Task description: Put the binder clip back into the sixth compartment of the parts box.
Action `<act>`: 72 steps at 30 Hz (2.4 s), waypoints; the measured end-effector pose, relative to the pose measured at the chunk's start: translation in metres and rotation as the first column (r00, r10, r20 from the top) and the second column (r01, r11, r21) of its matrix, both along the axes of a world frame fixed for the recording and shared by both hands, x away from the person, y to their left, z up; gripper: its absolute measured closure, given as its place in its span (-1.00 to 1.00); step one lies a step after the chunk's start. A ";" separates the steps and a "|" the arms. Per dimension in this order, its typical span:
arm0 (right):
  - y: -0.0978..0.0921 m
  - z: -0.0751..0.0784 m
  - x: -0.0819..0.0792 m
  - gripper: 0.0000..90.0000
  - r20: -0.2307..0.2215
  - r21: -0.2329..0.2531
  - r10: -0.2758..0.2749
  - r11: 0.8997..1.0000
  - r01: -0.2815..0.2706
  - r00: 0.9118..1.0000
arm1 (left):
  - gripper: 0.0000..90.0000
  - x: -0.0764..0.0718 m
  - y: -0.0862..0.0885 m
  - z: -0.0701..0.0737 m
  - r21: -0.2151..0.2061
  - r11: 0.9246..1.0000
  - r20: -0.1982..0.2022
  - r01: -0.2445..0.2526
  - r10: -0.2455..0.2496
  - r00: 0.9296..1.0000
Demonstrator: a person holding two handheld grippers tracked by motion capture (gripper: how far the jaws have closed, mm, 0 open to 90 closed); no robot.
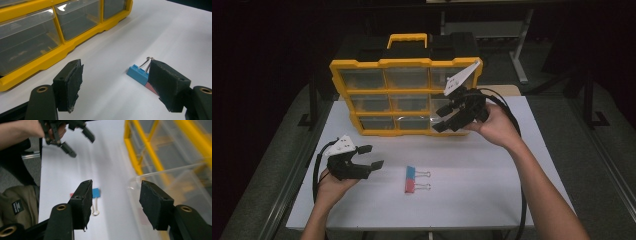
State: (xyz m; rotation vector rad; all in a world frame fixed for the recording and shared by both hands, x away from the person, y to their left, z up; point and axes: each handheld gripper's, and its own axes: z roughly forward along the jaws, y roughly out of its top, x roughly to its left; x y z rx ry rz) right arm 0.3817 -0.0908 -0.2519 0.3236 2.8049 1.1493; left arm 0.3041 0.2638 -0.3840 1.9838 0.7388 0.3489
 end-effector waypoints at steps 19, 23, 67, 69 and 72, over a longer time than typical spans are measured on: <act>0.040 -0.082 -0.040 -0.15 -0.058 -0.048 0.082 0.995 -0.085 0.995 | -0.39 0.000 0.001 0.000 0.014 1.000 0.001 0.004 -0.004 1.000; 0.044 -0.095 -0.041 -0.15 -0.072 -0.072 0.077 0.994 -0.082 0.994 | -0.39 0.000 0.002 0.000 0.011 1.000 -0.004 0.001 -0.001 1.000; 0.082 -0.186 -0.064 -0.14 -0.193 -0.097 0.101 0.988 -0.122 0.976 | -0.39 0.000 0.002 0.000 0.011 1.000 -0.004 0.000 0.000 1.000; 0.082 -0.186 -0.066 -0.13 -0.181 -0.094 0.111 0.987 -0.130 0.977 | -0.39 0.000 0.002 0.000 0.013 1.000 -0.001 0.000 0.000 1.000; 0.082 -0.186 -0.068 -0.12 -0.191 -0.087 0.114 0.987 -0.133 0.975 | -0.39 0.000 0.002 0.001 0.011 1.000 0.002 -0.001 0.001 1.000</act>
